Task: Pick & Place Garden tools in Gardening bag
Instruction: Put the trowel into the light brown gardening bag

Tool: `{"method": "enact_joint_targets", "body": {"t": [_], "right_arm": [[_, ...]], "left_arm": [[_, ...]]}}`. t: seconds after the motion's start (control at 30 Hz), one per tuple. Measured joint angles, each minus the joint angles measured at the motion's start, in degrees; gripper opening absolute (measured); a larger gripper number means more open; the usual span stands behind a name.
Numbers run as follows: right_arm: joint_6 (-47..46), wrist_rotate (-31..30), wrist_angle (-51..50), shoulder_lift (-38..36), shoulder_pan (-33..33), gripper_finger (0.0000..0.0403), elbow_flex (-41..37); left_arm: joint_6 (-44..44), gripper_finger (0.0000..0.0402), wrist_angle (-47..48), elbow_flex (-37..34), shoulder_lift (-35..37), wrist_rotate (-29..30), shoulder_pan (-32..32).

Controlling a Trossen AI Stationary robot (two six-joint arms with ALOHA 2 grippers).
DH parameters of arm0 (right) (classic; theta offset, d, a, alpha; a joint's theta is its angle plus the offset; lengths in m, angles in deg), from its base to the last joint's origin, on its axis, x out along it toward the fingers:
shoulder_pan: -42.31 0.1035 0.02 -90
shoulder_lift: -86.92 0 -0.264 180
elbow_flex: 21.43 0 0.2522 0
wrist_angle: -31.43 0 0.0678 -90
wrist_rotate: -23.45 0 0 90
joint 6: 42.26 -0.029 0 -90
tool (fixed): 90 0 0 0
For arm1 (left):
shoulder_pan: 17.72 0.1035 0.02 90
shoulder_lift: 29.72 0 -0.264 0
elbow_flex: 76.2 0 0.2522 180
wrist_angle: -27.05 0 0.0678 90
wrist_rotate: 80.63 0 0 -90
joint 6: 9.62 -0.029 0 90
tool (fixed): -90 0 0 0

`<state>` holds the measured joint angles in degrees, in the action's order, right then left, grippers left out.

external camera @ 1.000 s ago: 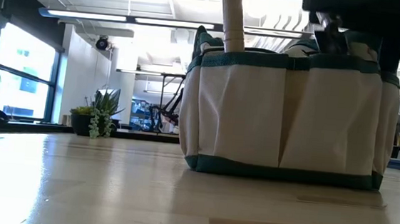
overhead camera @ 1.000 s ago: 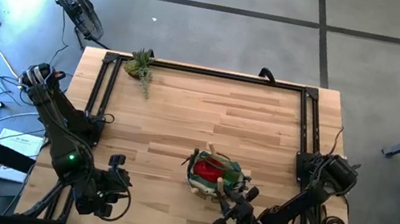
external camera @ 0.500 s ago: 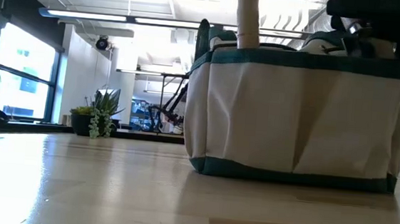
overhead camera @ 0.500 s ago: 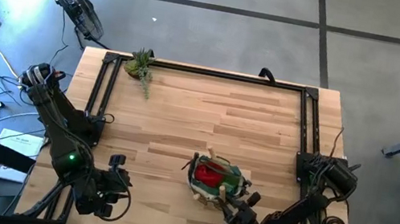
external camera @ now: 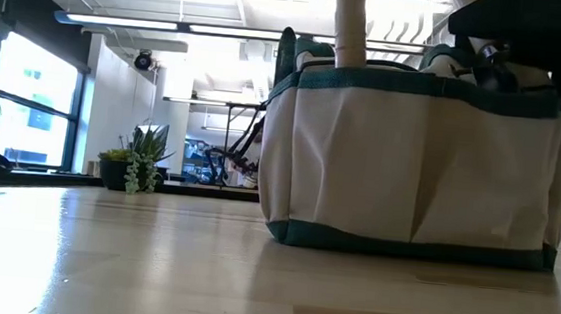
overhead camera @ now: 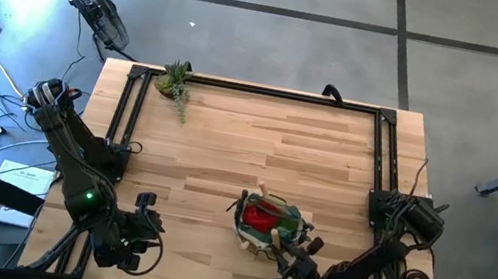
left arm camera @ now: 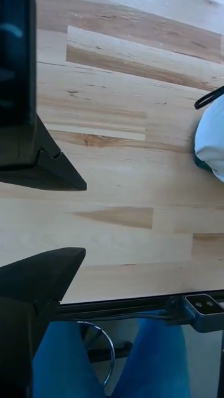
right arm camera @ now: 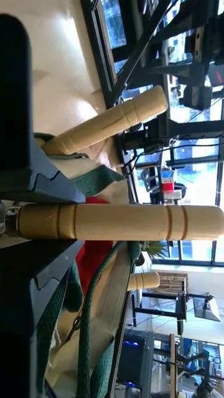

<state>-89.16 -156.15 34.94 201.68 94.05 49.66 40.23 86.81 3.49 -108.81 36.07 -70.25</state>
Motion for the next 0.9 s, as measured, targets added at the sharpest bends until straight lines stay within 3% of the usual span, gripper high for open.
{"method": "enact_joint_targets", "body": {"t": [0.9], "right_arm": [[11.38,-0.39,-0.82,0.00,-2.61,0.0065,0.00]], "left_arm": [[-0.02,0.0152,0.00,0.00,0.00,0.98,0.00]]}}
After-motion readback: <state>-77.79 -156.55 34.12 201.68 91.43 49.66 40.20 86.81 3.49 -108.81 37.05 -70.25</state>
